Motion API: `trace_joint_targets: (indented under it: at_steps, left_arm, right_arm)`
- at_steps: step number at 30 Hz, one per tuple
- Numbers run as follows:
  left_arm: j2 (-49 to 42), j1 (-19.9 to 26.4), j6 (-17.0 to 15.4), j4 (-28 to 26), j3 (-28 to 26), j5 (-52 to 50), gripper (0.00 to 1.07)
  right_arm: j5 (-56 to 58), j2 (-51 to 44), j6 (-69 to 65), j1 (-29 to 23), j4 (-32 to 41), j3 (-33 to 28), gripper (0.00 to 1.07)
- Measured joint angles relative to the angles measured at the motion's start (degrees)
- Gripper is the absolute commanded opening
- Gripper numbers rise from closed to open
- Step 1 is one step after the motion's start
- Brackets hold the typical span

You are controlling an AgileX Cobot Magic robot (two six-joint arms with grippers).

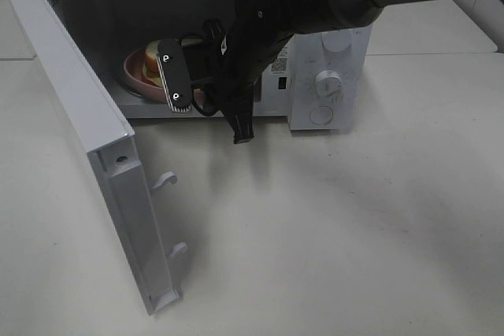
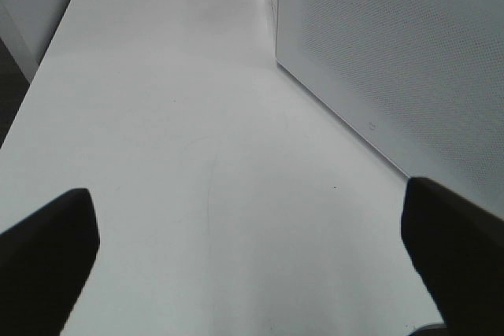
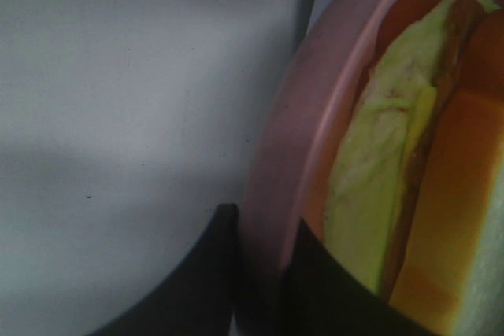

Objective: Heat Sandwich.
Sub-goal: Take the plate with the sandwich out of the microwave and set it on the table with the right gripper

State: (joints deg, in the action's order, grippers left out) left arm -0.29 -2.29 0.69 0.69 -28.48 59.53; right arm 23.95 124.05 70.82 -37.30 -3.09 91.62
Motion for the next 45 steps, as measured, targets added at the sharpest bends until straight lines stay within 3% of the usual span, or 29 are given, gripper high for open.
trace_joint_targets:
  at_steps: [25,45]
  left_arm:
    - [0.00,0.00,0.00,0.06,0.00,0.00,1.04]
    - [0.00,0.00,0.00,0.06,0.00,0.00,1.04]
  right_arm:
    - [0.11,-11.80,0.80,-1.32,0.17,-12.78,0.01]
    - [-1.66,-26.81,5.04,-1.20,-1.03,-30.65,0.01]
